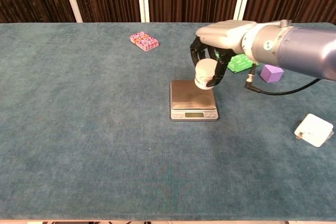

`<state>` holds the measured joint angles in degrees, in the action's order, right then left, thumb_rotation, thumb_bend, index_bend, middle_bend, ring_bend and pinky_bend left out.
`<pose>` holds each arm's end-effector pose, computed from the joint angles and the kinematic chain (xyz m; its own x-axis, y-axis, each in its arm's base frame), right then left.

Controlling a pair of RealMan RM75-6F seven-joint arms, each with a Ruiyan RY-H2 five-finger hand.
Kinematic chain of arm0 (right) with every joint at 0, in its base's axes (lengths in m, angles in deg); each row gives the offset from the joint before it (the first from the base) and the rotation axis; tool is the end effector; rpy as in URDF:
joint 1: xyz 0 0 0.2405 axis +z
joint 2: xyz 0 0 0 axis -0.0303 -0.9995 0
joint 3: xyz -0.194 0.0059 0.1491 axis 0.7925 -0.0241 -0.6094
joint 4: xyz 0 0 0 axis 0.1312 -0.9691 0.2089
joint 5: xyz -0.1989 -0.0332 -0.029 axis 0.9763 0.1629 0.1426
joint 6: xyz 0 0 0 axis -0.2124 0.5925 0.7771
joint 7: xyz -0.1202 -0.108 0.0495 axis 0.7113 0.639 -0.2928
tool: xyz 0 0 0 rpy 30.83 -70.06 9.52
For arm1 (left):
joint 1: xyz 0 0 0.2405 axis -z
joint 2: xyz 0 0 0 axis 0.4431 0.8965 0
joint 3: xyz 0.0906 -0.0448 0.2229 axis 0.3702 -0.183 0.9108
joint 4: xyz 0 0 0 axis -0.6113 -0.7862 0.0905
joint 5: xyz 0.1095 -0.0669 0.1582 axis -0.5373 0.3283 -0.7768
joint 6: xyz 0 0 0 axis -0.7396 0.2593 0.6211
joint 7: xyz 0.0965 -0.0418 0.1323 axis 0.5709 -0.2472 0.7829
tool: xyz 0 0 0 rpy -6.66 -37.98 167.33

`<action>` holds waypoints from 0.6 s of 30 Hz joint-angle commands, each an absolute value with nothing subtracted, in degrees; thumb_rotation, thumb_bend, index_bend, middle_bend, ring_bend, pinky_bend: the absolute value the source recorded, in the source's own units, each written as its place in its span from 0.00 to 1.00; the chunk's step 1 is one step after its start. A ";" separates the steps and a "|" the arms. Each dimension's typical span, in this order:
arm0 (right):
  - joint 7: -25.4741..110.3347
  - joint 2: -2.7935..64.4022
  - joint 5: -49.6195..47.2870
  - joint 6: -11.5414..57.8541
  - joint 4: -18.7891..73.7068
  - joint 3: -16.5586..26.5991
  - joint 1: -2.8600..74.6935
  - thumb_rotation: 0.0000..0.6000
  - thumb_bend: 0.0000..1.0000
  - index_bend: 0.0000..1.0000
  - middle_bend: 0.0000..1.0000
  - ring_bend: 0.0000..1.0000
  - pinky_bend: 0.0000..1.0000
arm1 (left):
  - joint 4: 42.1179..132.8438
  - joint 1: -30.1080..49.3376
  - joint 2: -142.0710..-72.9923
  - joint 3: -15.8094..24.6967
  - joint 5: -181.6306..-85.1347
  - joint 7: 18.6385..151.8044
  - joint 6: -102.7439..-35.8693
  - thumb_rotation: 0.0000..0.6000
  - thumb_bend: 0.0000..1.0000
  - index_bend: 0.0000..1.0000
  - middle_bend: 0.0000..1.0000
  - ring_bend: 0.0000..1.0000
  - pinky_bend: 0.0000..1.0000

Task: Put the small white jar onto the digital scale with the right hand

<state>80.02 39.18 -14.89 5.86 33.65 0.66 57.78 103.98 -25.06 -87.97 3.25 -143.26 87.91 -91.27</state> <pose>-0.0683 -0.3987 -0.0391 0.6152 -0.2259 0.7553 -0.7485 -0.4683 0.4695 -0.3494 0.1999 0.2097 0.4823 -0.0944 0.8709 0.8454 0.3106 -0.4345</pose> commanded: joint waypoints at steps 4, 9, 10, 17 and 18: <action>81.41 41.11 -17.19 6.12 32.45 0.56 59.60 1.00 0.26 0.53 0.48 0.47 0.09 | 104.02 -25.02 -87.89 3.17 -143.17 87.57 -91.10 1.00 0.74 0.04 0.00 0.00 0.00; 81.59 41.97 -18.50 5.29 31.80 1.07 60.66 1.00 0.26 0.49 0.39 0.39 0.08 | 104.07 -24.98 -87.88 3.16 -143.15 87.42 -90.97 1.00 0.74 0.04 0.00 0.00 0.00; 81.37 42.13 -18.94 4.89 31.59 1.11 60.90 1.00 0.26 0.44 0.36 0.36 0.07 | 104.09 -24.96 -87.86 3.14 -143.13 87.38 -90.94 1.00 0.74 0.04 0.00 0.00 0.00; 80.99 40.97 -23.21 0.38 31.76 2.14 62.54 1.00 0.26 0.16 0.21 0.21 0.01 | 104.20 -24.95 -87.70 2.92 -142.63 87.37 -90.80 1.00 0.74 0.04 0.00 0.00 0.00; 81.09 40.79 -23.71 0.09 31.73 2.31 62.79 1.00 0.26 0.13 0.16 0.17 0.00 | 104.24 -24.94 -87.69 2.88 -142.58 87.39 -90.81 1.00 0.74 0.04 0.00 0.00 0.00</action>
